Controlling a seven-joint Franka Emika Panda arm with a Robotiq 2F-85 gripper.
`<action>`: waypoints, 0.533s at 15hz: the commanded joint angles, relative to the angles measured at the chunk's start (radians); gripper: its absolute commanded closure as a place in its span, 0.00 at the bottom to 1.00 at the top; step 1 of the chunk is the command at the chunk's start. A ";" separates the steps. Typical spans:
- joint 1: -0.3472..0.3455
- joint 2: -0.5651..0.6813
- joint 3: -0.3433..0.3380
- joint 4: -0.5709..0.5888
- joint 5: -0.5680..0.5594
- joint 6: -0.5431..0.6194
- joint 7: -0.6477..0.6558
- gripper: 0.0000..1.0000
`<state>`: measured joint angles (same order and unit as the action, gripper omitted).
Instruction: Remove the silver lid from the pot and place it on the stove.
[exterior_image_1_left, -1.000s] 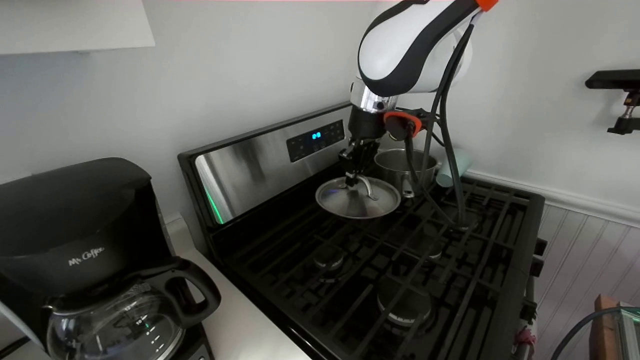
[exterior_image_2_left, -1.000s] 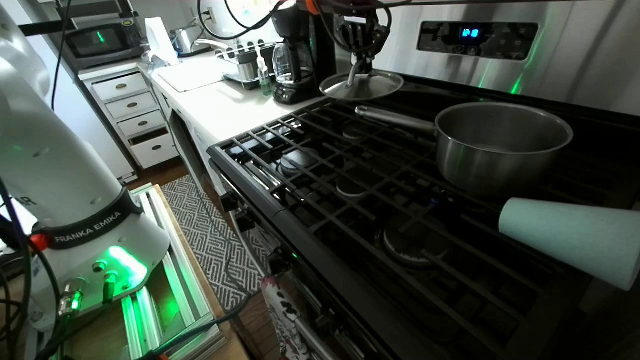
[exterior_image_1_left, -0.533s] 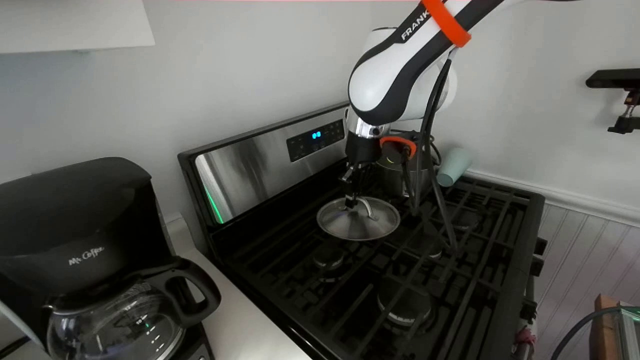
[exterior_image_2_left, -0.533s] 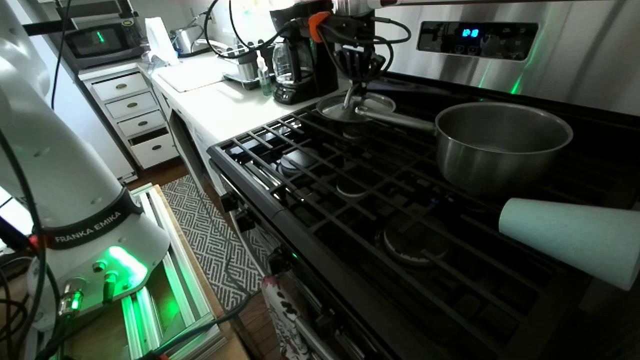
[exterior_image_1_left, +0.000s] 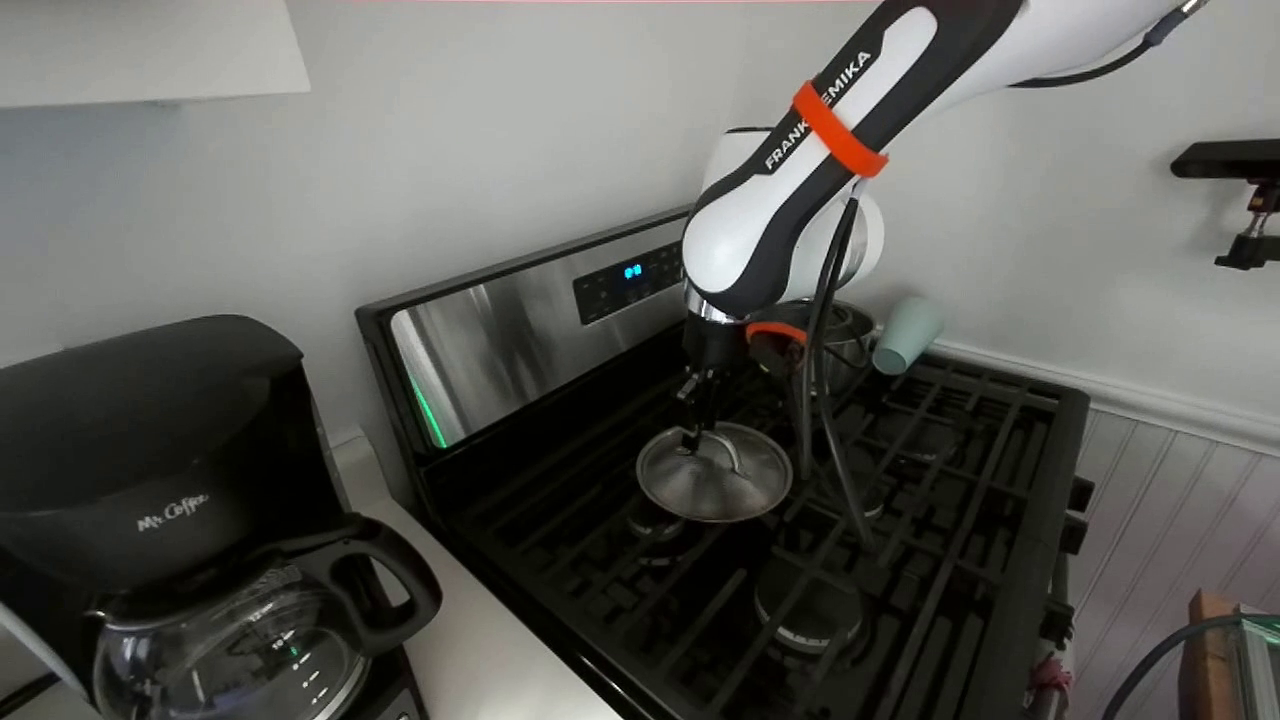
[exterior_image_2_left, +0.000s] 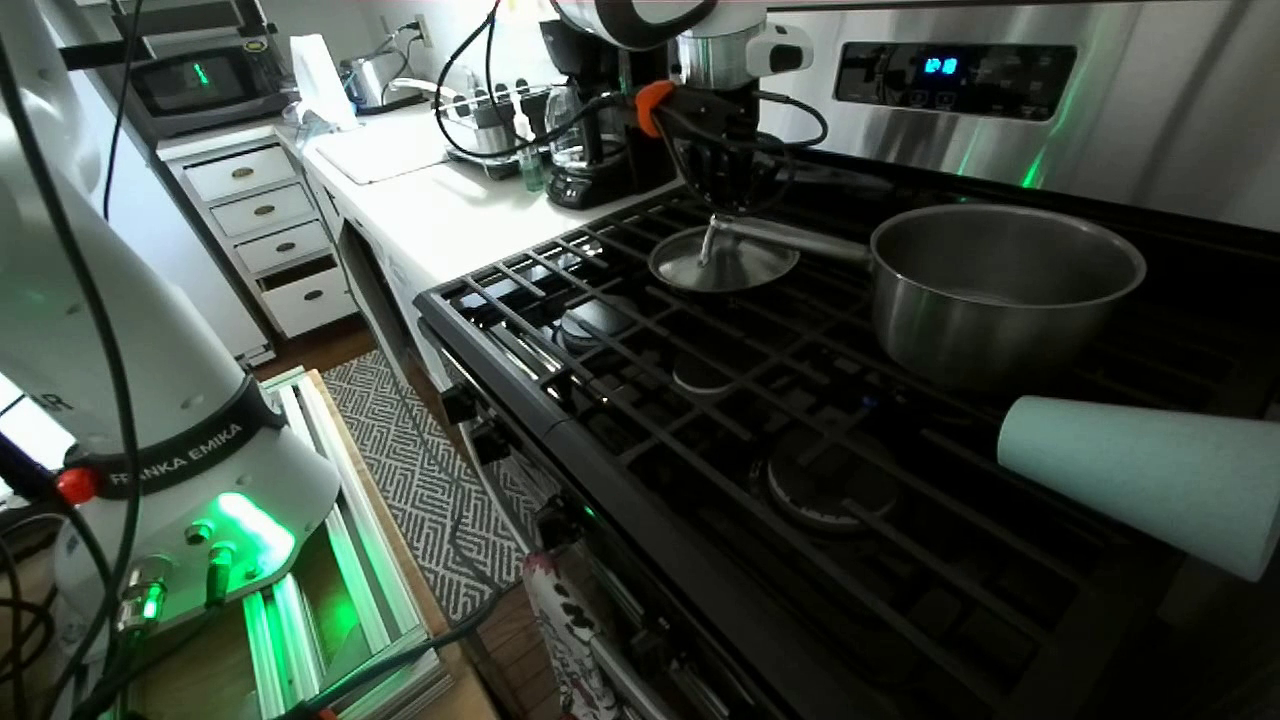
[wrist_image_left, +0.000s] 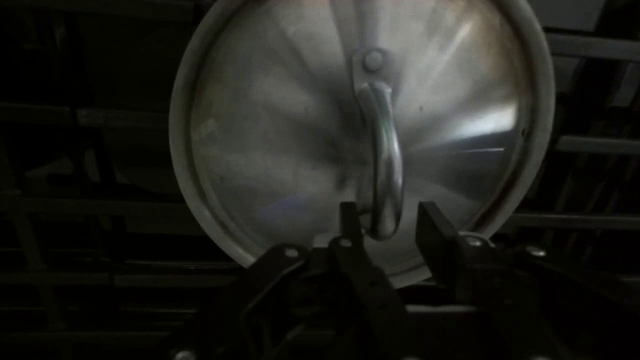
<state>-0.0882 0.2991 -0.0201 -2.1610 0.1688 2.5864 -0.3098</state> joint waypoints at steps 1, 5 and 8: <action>-0.035 -0.048 0.037 0.015 0.036 -0.108 -0.023 0.32; -0.071 -0.225 0.050 -0.042 0.169 -0.232 -0.118 0.05; -0.066 -0.367 0.004 -0.093 0.254 -0.270 -0.179 0.00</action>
<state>-0.1440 0.0931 0.0091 -2.1615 0.3341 2.3547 -0.4097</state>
